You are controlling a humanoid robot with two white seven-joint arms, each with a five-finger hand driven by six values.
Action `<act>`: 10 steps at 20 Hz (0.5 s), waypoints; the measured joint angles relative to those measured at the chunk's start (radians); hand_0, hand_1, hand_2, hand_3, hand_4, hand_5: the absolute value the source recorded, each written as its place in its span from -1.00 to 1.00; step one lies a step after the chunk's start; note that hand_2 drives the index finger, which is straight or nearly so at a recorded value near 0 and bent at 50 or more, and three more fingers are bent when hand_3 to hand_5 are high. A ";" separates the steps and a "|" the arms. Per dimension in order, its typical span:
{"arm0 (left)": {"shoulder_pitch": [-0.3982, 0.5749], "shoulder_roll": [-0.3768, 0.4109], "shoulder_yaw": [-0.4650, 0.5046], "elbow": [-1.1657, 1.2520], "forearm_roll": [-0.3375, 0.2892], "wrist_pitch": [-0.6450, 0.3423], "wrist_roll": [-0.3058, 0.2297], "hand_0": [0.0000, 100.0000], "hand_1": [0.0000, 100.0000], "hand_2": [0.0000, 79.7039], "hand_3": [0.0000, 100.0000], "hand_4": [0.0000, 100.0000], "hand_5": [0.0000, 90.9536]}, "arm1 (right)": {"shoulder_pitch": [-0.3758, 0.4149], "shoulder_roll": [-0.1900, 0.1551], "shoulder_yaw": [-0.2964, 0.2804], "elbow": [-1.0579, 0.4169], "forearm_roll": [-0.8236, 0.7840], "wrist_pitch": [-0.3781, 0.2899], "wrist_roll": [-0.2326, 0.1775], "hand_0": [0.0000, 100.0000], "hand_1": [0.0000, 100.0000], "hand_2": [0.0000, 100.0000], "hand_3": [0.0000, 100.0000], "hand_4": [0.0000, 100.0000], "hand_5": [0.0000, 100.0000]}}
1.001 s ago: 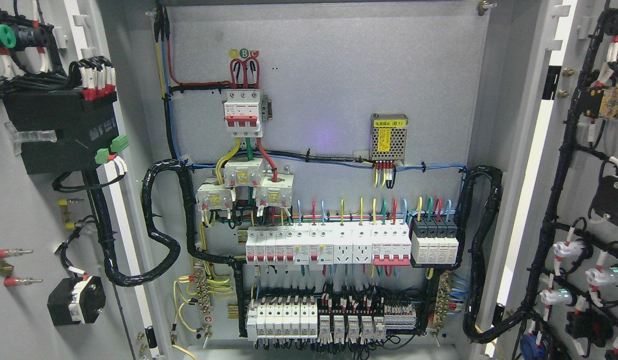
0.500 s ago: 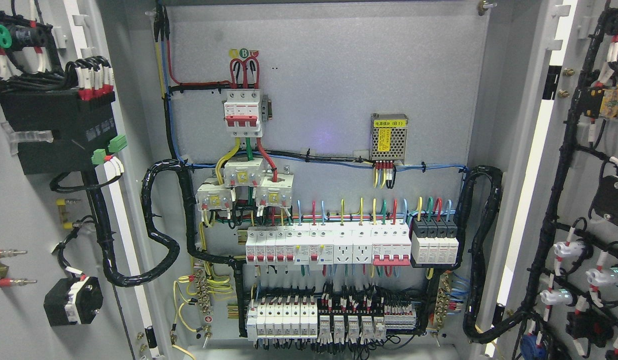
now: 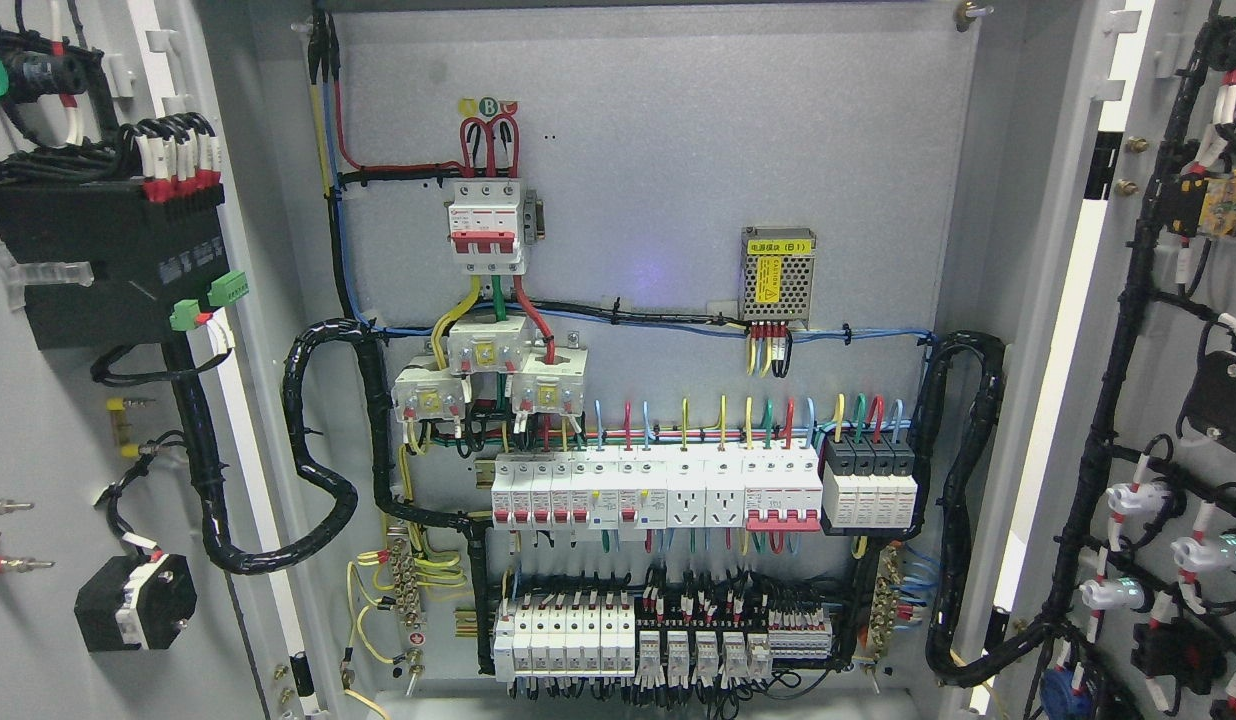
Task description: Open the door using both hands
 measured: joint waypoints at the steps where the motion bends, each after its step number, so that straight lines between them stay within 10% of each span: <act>1: 0.000 0.001 0.002 0.004 0.005 0.000 -0.008 -1.00 -1.00 -1.00 -1.00 -0.93 -1.00 | 0.002 -0.003 -0.002 -0.001 -0.005 0.000 0.000 -1.00 -1.00 -1.00 -1.00 -1.00 -1.00; 10: 0.002 0.004 0.037 0.040 0.045 0.000 -0.037 -1.00 -1.00 -1.00 -1.00 -0.93 -1.00 | 0.023 -0.048 -0.015 -0.006 -0.076 0.000 -0.002 -1.00 -1.00 -1.00 -1.00 -1.00 -1.00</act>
